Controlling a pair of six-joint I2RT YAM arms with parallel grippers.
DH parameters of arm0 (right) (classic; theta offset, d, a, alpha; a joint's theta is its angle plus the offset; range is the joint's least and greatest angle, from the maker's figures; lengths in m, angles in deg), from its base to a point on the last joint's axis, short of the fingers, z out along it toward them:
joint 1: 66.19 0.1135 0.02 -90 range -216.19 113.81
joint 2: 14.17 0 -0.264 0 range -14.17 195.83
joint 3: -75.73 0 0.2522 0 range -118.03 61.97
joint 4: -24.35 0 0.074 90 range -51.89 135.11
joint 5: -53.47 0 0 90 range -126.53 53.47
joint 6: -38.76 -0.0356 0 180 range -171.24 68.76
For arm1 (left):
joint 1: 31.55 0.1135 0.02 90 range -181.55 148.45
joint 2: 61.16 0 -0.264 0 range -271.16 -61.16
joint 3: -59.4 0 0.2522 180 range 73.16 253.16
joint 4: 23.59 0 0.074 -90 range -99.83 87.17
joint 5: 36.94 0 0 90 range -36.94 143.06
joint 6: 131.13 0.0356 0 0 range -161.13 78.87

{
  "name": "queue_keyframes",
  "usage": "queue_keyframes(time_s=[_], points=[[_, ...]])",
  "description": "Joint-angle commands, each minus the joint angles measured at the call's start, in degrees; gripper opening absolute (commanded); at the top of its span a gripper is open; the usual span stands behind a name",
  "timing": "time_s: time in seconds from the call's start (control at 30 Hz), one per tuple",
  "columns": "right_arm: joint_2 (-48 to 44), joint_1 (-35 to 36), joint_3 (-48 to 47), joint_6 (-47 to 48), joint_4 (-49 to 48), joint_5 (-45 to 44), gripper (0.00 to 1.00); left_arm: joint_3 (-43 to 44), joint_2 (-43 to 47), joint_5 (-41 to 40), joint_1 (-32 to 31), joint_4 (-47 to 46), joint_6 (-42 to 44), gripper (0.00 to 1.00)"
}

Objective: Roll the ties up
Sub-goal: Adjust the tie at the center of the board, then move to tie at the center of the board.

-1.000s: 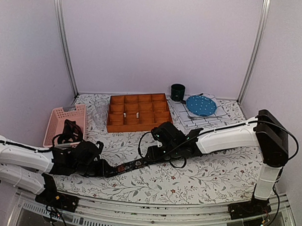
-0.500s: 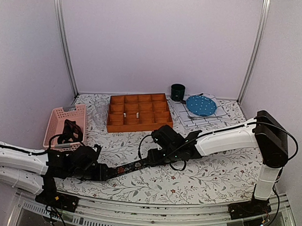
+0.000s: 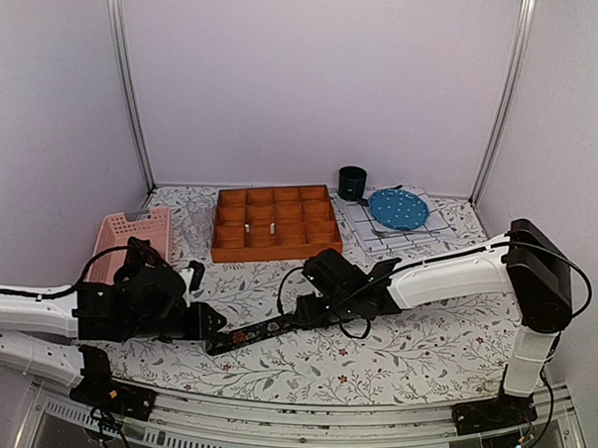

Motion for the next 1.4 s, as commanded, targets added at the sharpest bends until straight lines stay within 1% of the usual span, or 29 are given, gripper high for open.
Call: queue_keyframes(time_s=[0.0,0.03,0.17,0.33,0.47,0.6,0.77,0.9,1.0,1.1,1.23,1.37], points=[[-10.0,-0.2,1.0,-0.28,0.55,-2.03,0.6,1.49,-5.65,3.01,-0.75,-6.68,2.77,0.04],[-10.09,-0.41,1.39,-0.87,0.34,-2.06,0.6,1.46,-7.35,2.52,-0.71,-6.75,2.91,0.0],[-10.89,-1.1,2.87,-2.3,-0.65,-2.44,0.59,-2.33,-11.75,-1.02,-0.6,-7.77,-1.01,0.0],[-12.79,-2.92,5.29,-3.36,-1.45,-3.84,0.59,-8.14,-12.77,-0.13,-0.43,-12.24,-4.1,0.0],[-15.02,-5.8,8.66,-4.26,-2.76,-5.21,0.59,-12.19,-13.97,0.85,-0.35,-16.94,-5.8,0.0],[-19.0,-11.67,12.93,-5.27,-5.35,-4.87,0.59,-13.48,-15.67,1.63,-0.45,-18.29,-6.57,0.0],[-23.66,-21.68,16.67,-4.35,-7.13,-4.05,0.59,-14.37,-14.93,0.48,-0.25,-18.16,-6.71,0.0],[-24.26,-28.66,18.72,-4.17,-6.69,-3.06,0.57,-14.89,-15.66,2.05,3.11,-20.66,-4.11,0.0],[-24.75,-33.53,21.54,-5.46,-7.96,0.32,0.55,-14.24,-16.77,3.48,7.59,-20.95,-1.43,0.0],[-24.43,-36.83,24.72,-6.9,-8.5,1.25,0.52,-13.25,-17.22,3.54,10.38,-21.78,1.15,0.0],[-20.86,-41.63,27.4,-7.68,-9.42,4.0,0.41,-10.11,-20.78,1.08,13.15,-23.65,4.48,0.0],[-18.46,-45.77,28.95,-8.91,-10.05,5.98,0.32,-5.36,-27.86,2.75,16.05,-24.59,7.51,0.0]])
